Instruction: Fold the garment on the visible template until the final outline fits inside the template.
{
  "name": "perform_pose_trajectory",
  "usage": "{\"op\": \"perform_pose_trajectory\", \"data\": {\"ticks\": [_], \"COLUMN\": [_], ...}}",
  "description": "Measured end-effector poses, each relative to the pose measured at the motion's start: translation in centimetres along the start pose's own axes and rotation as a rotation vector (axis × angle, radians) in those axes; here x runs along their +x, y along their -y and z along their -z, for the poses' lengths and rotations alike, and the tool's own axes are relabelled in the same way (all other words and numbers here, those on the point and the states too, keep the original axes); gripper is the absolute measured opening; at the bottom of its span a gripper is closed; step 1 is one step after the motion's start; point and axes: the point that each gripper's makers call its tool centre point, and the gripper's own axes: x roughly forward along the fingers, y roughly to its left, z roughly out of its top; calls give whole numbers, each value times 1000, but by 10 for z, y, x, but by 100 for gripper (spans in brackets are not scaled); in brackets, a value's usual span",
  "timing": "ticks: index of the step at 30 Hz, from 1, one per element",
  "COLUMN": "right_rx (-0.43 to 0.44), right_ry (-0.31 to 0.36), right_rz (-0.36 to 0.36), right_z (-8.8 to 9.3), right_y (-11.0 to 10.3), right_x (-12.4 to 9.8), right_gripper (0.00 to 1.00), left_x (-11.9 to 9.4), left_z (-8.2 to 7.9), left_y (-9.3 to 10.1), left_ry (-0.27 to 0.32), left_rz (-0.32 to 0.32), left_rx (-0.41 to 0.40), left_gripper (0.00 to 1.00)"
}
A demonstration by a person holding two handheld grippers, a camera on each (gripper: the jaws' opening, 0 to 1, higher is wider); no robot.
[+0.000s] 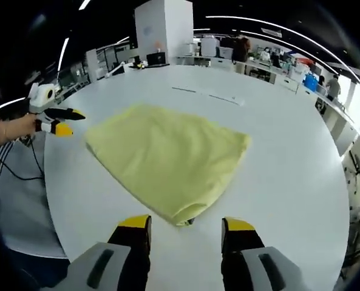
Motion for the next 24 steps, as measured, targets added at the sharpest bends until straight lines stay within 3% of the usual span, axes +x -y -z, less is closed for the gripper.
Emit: {"op": "perform_pose_trajectory", "data": {"ticks": [4, 8, 20, 24], "right_rx": [14, 30, 77, 93], "right_ry": [24, 34, 60, 72], "right_rz": [12, 16, 41, 50], "right_z": [4, 8, 10, 9], "right_y": [-2, -5, -10, -10], "right_x": [0, 2, 12, 15], "right_gripper": [27, 24, 13, 9], "left_x": [2, 2, 11, 18], "left_z": [12, 22, 24, 28], "left_y": [14, 22, 16, 12], "left_ry": [-10, -18, 33, 21], "left_rz": [27, 37, -4, -33], "left_rx": [4, 4, -95, -99], "left_gripper": [37, 29, 9, 8]}}
